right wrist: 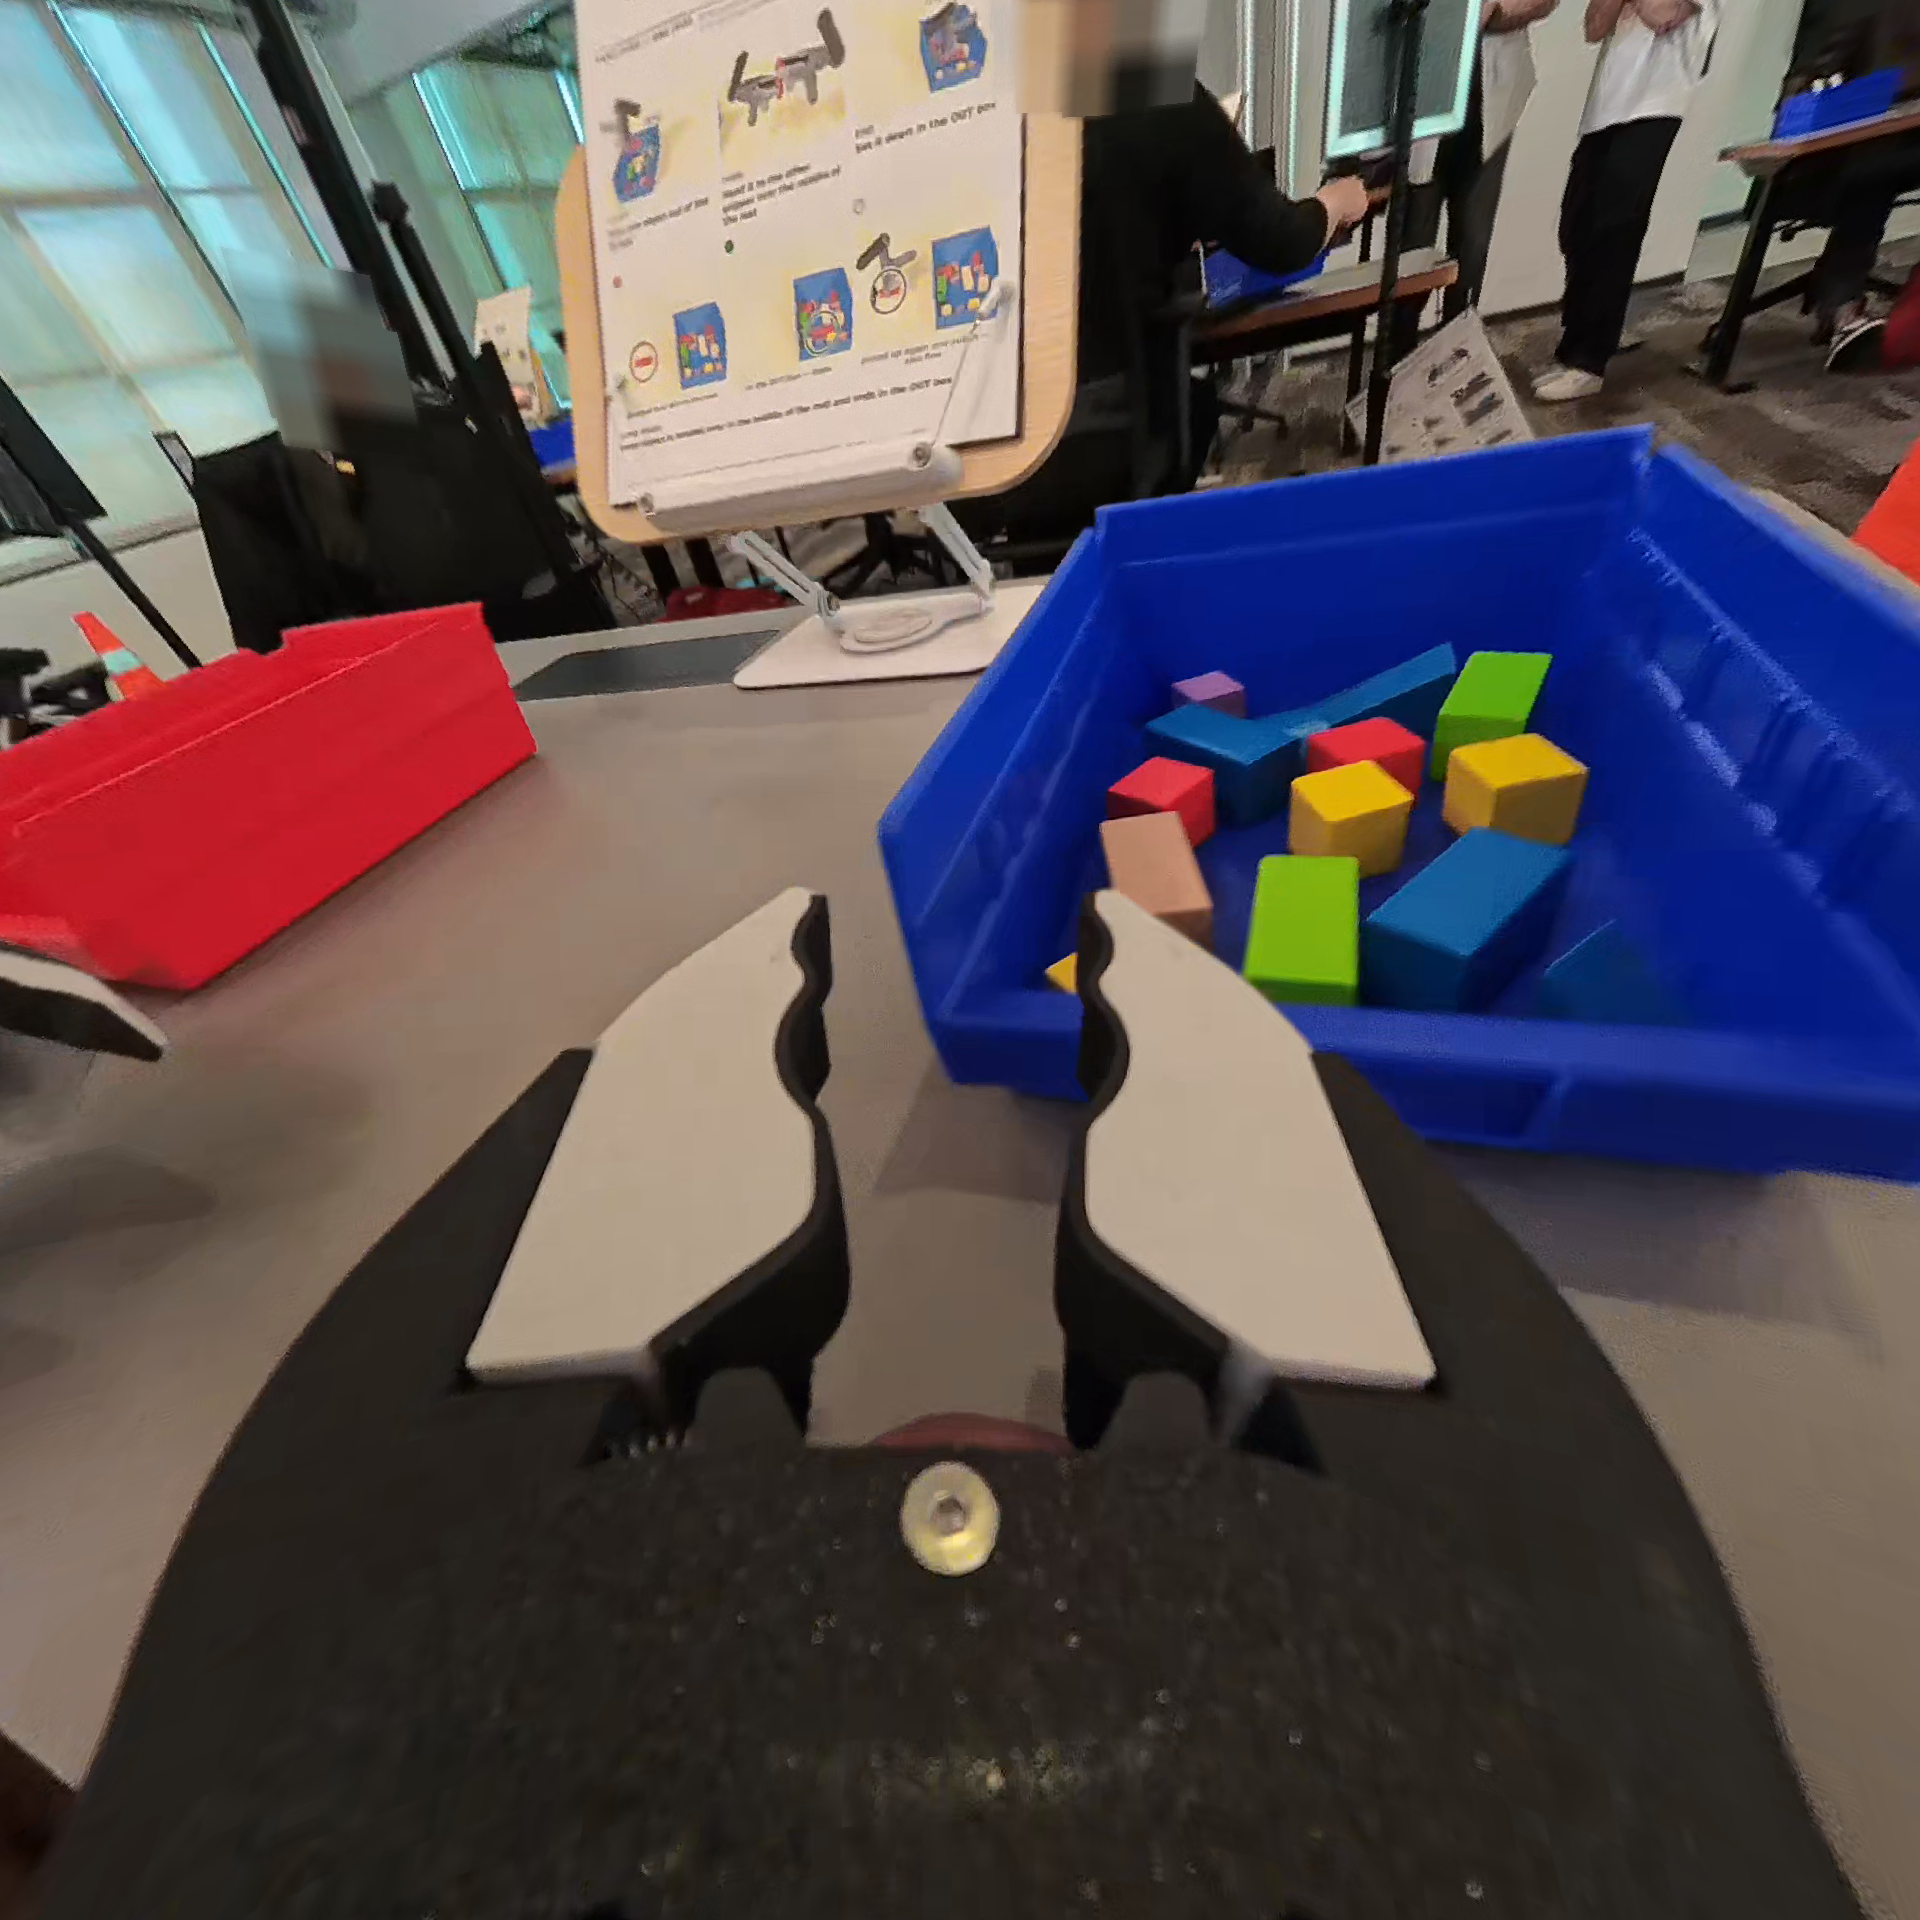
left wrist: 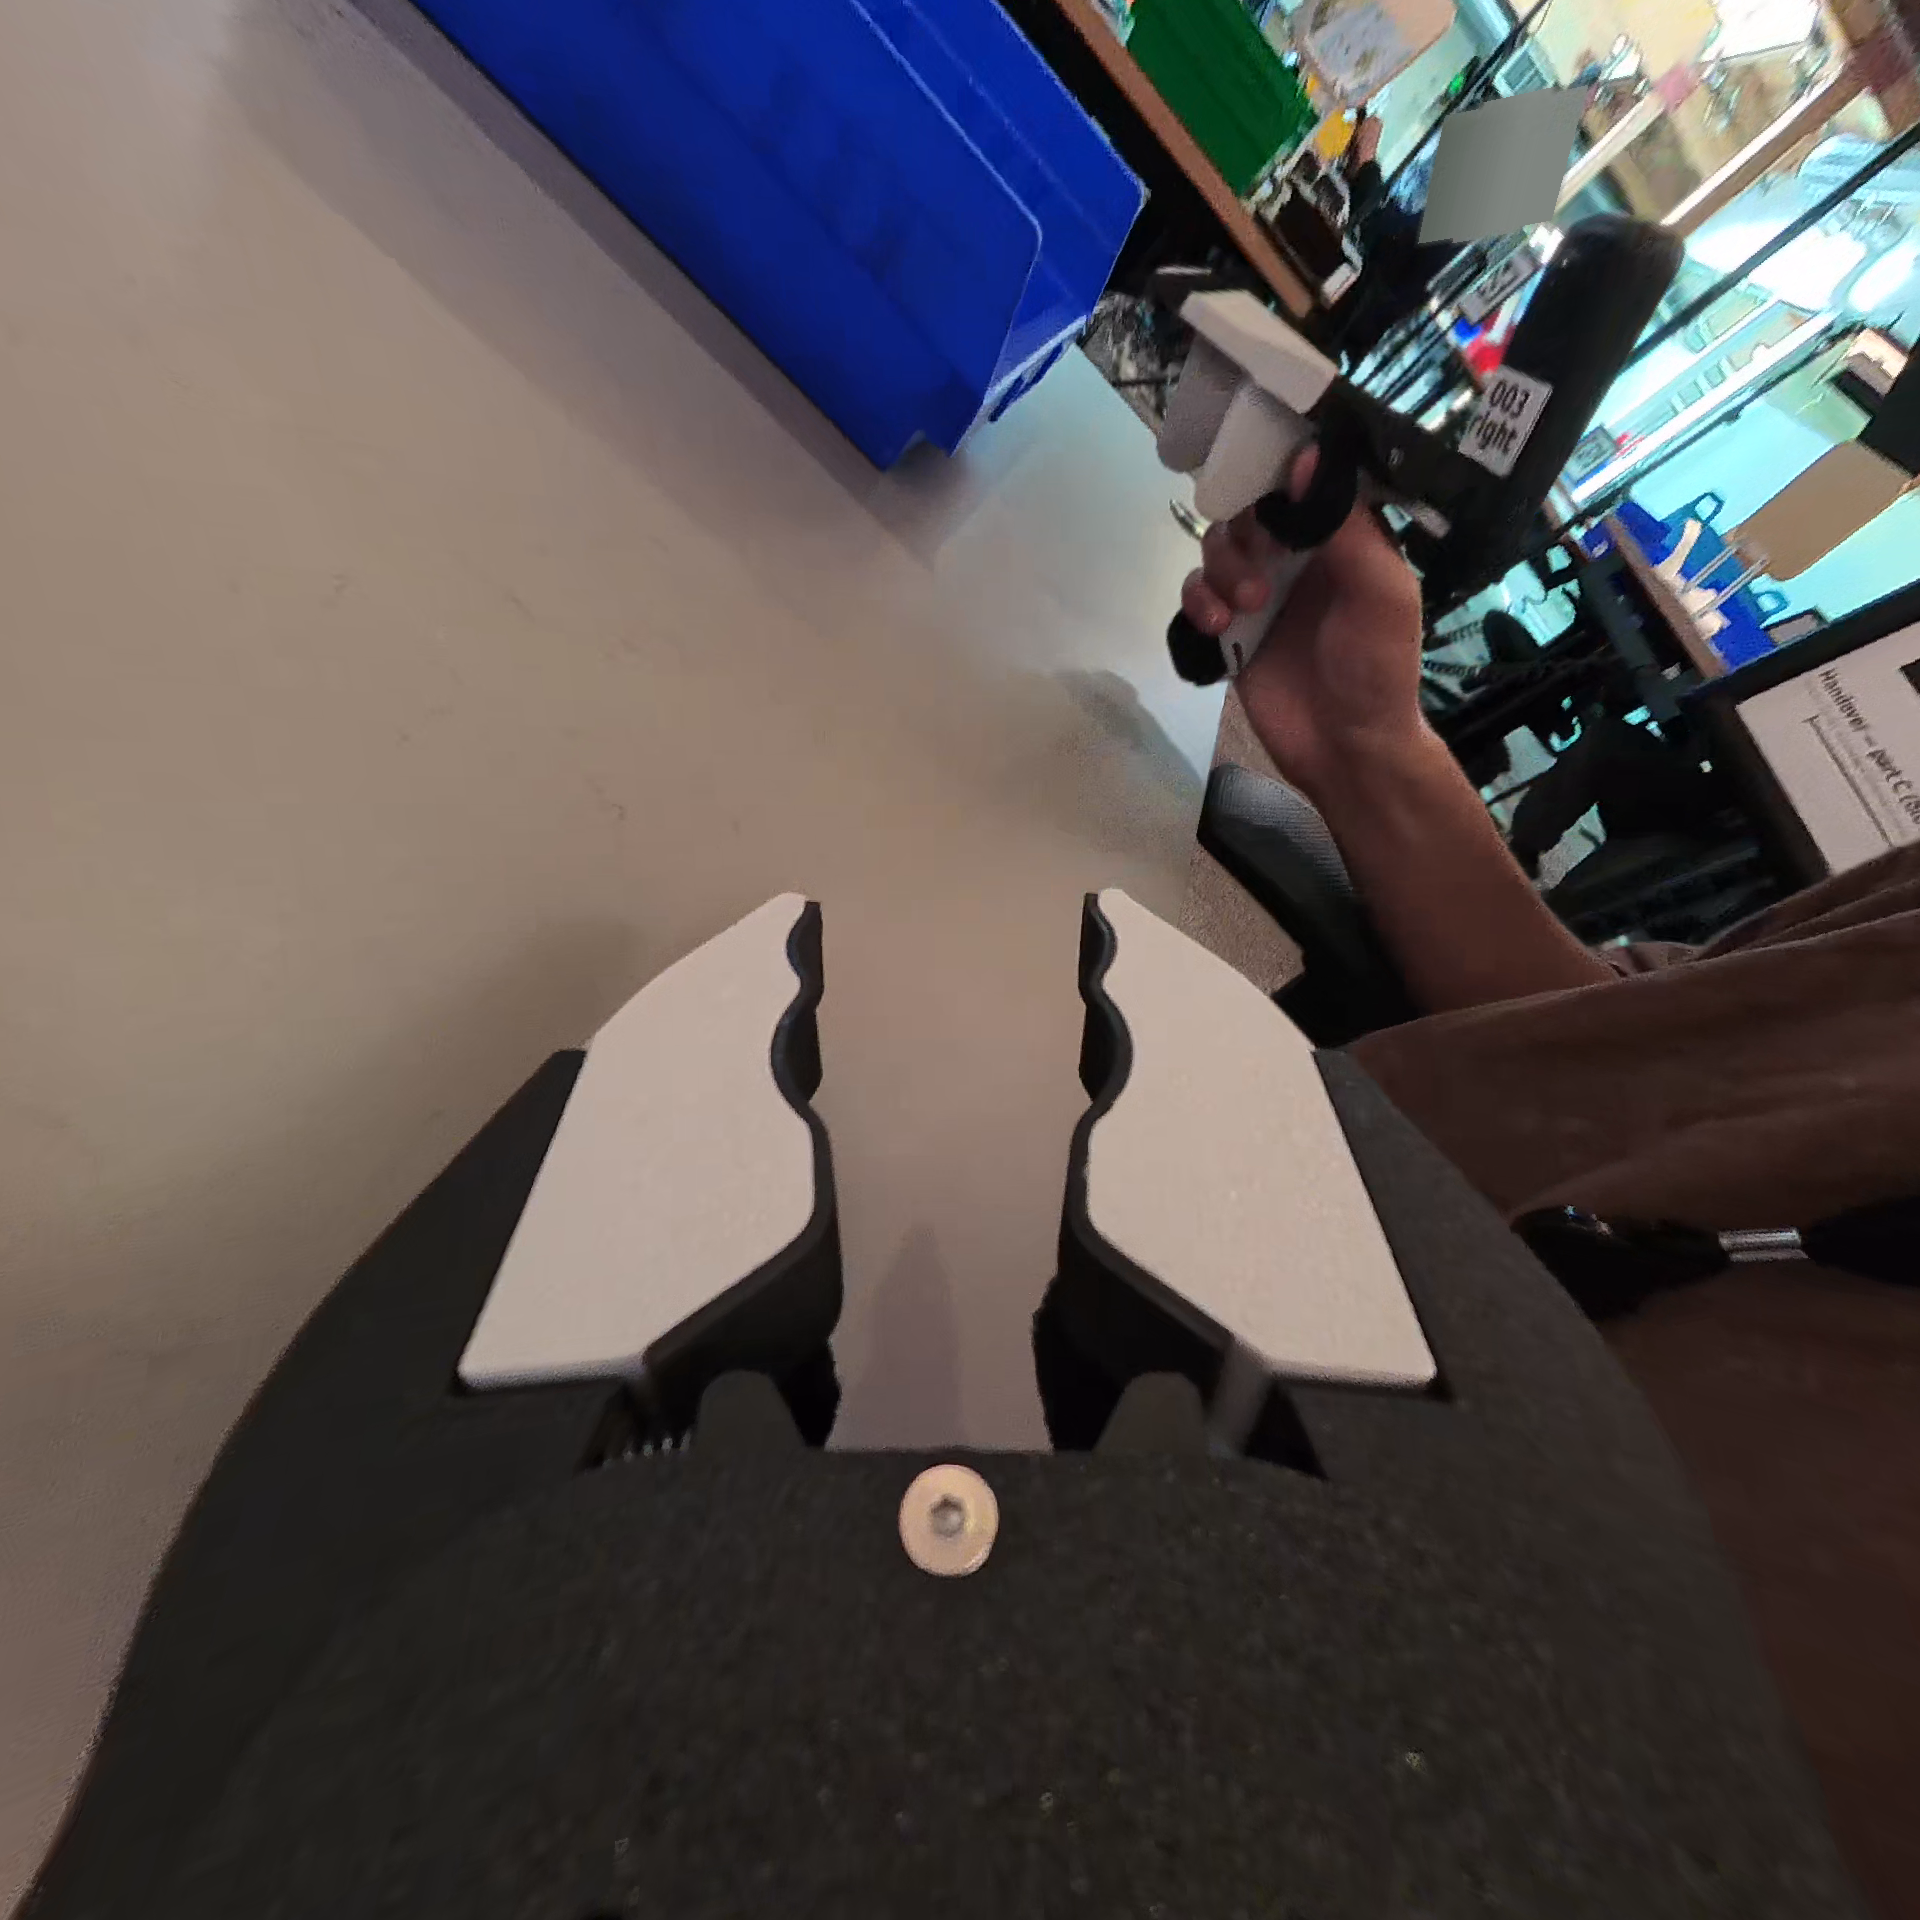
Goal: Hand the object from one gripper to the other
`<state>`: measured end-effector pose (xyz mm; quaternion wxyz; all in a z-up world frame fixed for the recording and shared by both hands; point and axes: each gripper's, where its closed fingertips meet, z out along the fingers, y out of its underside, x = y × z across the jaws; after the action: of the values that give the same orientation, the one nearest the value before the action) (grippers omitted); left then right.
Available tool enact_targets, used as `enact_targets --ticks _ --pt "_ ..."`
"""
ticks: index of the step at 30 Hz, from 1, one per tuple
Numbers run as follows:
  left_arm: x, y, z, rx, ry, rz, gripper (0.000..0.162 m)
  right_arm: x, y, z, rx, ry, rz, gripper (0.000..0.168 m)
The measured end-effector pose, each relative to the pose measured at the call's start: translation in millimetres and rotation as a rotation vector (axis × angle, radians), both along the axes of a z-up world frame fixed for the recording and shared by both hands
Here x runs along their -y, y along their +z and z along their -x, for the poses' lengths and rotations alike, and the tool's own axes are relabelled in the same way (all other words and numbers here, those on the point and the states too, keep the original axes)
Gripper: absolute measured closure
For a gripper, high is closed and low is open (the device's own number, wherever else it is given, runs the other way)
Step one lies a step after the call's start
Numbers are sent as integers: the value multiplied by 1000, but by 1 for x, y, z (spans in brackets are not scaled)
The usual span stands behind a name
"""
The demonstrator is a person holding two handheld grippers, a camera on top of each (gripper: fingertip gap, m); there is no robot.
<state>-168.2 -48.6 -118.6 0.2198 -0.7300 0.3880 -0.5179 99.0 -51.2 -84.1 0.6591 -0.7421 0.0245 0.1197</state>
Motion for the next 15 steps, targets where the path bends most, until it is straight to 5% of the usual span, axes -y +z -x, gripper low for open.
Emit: enact_targets --ticks 7,12,15 --pt "-22 19 66 -339 -20 -140 122 7 4 18 108 53 -51 120" --pt "-121 33 186 -887 171 -252 119 5 -6 26 124 101 -9 121" --pt "-175 29 237 -1132 138 -316 118 2 -5 31 151 124 -12 121"
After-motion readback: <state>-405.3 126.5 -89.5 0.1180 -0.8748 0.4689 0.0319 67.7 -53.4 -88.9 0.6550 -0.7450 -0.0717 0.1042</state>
